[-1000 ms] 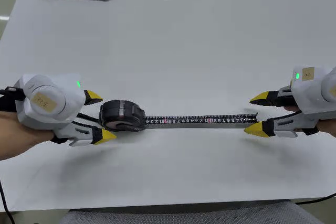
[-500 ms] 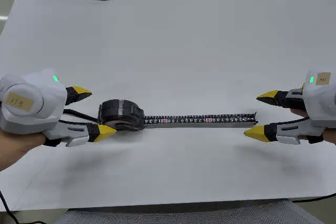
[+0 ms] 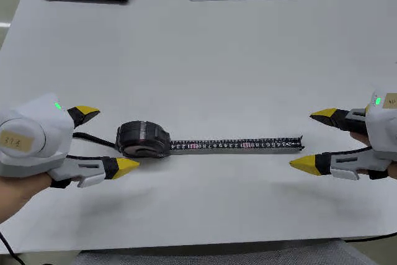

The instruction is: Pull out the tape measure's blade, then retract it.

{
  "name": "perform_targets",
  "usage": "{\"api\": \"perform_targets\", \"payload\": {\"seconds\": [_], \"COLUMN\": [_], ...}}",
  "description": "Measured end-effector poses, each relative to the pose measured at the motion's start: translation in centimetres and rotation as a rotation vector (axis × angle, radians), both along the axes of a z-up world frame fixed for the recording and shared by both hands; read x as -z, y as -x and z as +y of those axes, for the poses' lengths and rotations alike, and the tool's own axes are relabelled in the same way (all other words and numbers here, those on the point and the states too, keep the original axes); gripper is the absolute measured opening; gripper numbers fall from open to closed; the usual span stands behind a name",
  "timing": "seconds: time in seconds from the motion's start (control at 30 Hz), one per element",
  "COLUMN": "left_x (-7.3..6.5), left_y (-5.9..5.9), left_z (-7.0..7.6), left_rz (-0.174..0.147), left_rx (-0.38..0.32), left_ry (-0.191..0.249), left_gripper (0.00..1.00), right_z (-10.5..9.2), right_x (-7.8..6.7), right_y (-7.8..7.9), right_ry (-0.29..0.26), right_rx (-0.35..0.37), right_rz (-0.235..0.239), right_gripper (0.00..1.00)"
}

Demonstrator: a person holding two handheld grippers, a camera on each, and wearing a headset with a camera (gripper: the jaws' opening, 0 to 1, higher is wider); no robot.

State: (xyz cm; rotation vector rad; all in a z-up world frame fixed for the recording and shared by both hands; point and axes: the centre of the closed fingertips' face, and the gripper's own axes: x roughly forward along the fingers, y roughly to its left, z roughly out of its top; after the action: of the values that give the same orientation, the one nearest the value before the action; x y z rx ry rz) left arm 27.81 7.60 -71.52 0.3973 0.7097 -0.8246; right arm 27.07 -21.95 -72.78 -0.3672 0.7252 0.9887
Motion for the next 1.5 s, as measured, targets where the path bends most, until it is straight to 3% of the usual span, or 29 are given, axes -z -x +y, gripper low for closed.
{"api": "perform_targets", "payload": {"seconds": [0.3,0.57,0.67,0.73,0.97,1.5], "left_x": [-0.3,-0.7,-0.7,-0.8,-0.8,-0.5], "left_y": [0.9,1.7,2.1,2.4,2.9,4.2], "left_z": [0.6,0.9,0.9,0.9,0.7,0.7], "left_rz": [-0.009,-0.021,-0.022,-0.022,-0.028,-0.037], "left_rx": [-0.031,-0.048,-0.052,-0.057,-0.081,-0.134], "left_ry": [0.006,0.057,0.072,0.087,0.12,0.182], "left_gripper": [0.78,0.8,0.81,0.81,0.82,0.84], "right_z": [-0.2,-0.4,-0.5,-0.7,-0.6,-0.4], "right_x": [-0.4,-0.9,-1.0,-1.3,-1.4,-0.2], "right_y": [0.3,1.1,1.4,1.4,1.8,3.0], "right_ry": [-0.001,-0.021,-0.032,-0.033,-0.079,-0.111], "right_rx": [0.024,0.046,0.058,0.068,0.111,0.173], "right_rz": [-0.019,-0.019,-0.03,-0.066,-0.078,-0.08], "right_gripper": [0.71,0.75,0.76,0.76,0.77,0.83]}}
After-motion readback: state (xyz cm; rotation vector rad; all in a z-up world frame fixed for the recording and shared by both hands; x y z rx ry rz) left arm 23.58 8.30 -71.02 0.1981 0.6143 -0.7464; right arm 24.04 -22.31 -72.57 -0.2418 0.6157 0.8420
